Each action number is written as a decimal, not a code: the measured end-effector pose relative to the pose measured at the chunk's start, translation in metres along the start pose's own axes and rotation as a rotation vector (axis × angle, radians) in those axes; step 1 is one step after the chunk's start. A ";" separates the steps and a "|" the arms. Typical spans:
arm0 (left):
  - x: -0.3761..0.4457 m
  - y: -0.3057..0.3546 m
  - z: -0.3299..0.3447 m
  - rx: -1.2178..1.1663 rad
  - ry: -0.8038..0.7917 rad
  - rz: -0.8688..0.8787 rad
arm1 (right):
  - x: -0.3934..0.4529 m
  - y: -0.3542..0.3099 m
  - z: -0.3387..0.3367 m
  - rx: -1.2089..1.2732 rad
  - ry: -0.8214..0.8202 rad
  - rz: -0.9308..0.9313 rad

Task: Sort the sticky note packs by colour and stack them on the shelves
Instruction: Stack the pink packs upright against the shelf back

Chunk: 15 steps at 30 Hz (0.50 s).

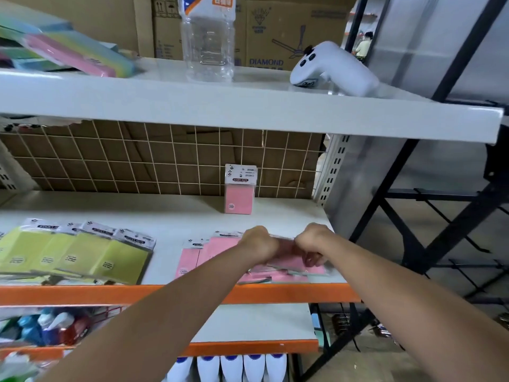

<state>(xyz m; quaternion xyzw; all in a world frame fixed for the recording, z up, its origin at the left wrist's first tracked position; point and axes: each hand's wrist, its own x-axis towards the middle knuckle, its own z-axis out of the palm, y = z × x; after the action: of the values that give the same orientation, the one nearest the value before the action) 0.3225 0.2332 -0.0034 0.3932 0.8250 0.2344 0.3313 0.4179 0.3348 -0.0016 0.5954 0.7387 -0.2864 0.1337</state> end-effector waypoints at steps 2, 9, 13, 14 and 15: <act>-0.003 0.005 0.003 -0.018 -0.011 -0.020 | -0.003 0.001 0.002 0.041 0.004 0.006; 0.000 0.003 0.002 -0.280 -0.012 -0.167 | -0.006 -0.004 0.008 0.127 0.029 -0.023; 0.008 -0.001 -0.001 -0.408 -0.001 -0.199 | -0.003 -0.009 0.003 0.137 0.107 -0.078; 0.011 -0.001 -0.003 -0.419 0.007 -0.190 | -0.002 -0.011 0.001 0.140 0.132 -0.094; 0.012 0.001 -0.005 -0.418 0.029 -0.180 | -0.001 -0.013 0.000 0.140 0.153 -0.114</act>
<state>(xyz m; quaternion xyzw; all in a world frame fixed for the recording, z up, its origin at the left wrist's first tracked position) 0.3136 0.2431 -0.0044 0.2375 0.7948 0.3756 0.4133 0.4059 0.3330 0.0024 0.5804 0.7576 -0.2981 0.0183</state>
